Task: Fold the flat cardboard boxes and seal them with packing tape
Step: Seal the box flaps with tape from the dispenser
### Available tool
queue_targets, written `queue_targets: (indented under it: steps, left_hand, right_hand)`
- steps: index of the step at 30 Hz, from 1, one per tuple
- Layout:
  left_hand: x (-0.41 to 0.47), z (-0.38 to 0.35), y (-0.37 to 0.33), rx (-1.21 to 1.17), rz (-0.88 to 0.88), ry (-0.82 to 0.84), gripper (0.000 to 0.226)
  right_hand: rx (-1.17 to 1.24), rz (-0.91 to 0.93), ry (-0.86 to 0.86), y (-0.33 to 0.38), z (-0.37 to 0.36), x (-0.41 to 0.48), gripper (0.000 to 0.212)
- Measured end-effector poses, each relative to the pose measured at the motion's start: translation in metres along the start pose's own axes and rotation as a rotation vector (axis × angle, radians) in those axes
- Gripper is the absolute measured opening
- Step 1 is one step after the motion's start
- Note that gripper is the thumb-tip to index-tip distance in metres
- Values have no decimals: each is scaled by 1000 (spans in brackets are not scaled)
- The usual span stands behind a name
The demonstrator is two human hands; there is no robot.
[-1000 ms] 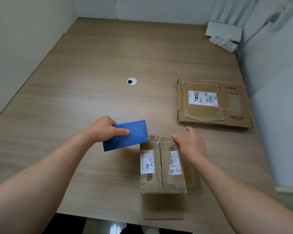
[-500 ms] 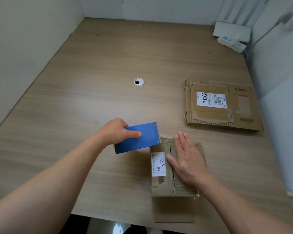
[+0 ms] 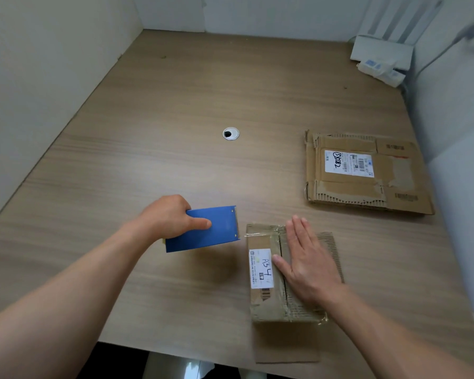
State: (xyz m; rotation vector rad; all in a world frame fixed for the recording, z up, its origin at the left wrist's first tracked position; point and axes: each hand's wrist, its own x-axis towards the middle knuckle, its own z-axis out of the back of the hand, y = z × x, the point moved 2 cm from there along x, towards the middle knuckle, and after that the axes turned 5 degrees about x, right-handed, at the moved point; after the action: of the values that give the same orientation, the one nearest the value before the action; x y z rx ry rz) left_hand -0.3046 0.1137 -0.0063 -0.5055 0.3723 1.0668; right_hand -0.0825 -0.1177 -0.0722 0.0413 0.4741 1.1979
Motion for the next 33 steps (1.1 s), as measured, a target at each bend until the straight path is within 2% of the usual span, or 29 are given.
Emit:
queue_targets:
  steps: [6, 9, 11, 17, 22, 24, 26, 27, 29, 31, 33]
  left_hand:
    - [-3, 1, -31, 209, 39, -82, 52]
    - [-10, -4, -46, 434, 35, -179, 43]
    - [-15, -12, -49, 502, 48, -228, 40]
    - [-29, -59, -2, 361, 120, -387, 41]
    - [-41, -117, 38, 126, 145, -402, 36]
    - [-54, -114, 27, -16, 114, -573, 45]
    - [-68, -105, -11, -149, -90, -765, 54]
    - [-71, -103, -35, -230, -194, -767, 58]
    - [-61, -105, -83, -366, -327, -596, 63]
    - [-39, -117, -114, -402, -328, -385, 68]
    - [-19, -133, -123, -380, -316, -292, 70]
  right_hand:
    - [16, 1, -12, 3, 2, -1, 86]
    - [22, 6, -13, 4, 3, -1, 87]
    - [24, 9, -16, 3, 2, 0, 87]
    - [57, 19, -29, -1, -5, 2, 102]
    - [90, 31, -46, -2, -6, 2, 101]
    - [99, 36, -42, -2, -5, 2, 96]
    - [94, 39, -58, -2, -5, 2, 92]
    - [95, 44, -61, -2, -5, 2, 89]
    - [96, 57, -64, -4, -7, 2, 83]
    - [99, 76, -85, -6, -8, 2, 79]
    - [129, 101, -121, -6, -9, 4, 76]
